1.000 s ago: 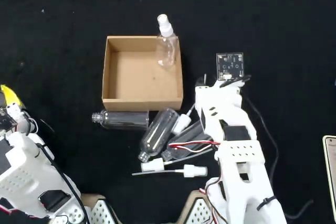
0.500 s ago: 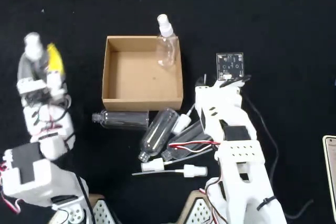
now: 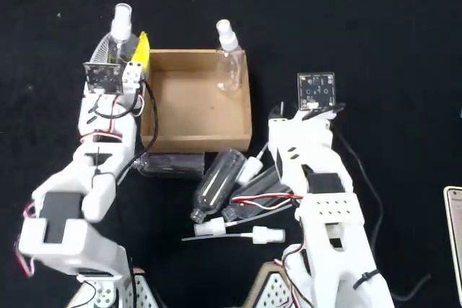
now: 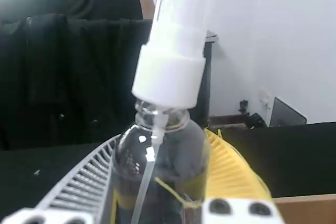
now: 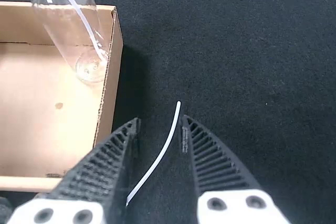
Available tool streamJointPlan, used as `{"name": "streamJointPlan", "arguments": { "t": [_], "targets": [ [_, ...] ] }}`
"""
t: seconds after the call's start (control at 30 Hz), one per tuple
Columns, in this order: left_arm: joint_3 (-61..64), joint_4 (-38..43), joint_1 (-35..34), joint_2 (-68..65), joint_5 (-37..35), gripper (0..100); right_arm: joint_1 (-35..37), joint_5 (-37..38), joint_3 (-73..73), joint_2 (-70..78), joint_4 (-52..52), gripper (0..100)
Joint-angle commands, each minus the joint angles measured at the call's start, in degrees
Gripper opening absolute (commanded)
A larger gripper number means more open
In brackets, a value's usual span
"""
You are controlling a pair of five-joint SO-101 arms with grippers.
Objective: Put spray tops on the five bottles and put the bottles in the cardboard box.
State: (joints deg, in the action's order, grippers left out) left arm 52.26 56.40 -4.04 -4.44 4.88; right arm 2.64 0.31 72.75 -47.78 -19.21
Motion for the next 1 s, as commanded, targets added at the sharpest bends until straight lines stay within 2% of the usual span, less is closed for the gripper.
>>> {"name": "streamJointPlan", "arguments": {
  "t": [0.0,0.27,0.43,0.7,0.97],
  "targets": [
    [-5.05,7.82,2.07,-3.78,0.35,3,-1.32,-0.44,-0.31,-2.15,1.67,9.6],
    [-5.67,10.46,4.44,-7.65,-0.09,3,-1.32,-0.44,-0.31,-2.15,1.67,9.6],
    [-7.43,10.11,4.35,-7.74,-4.31,3,-1.32,-0.44,-0.40,-2.15,1.67,9.6],
    [-6.81,9.05,5.49,-8.44,-4.48,3,-1.32,-0.44,-0.48,-2.15,1.67,9.6],
    [-11.30,7.30,5.41,-15.12,-4.48,3,-1.32,-0.44,-0.48,-2.15,1.67,9.6]
  ]
}}
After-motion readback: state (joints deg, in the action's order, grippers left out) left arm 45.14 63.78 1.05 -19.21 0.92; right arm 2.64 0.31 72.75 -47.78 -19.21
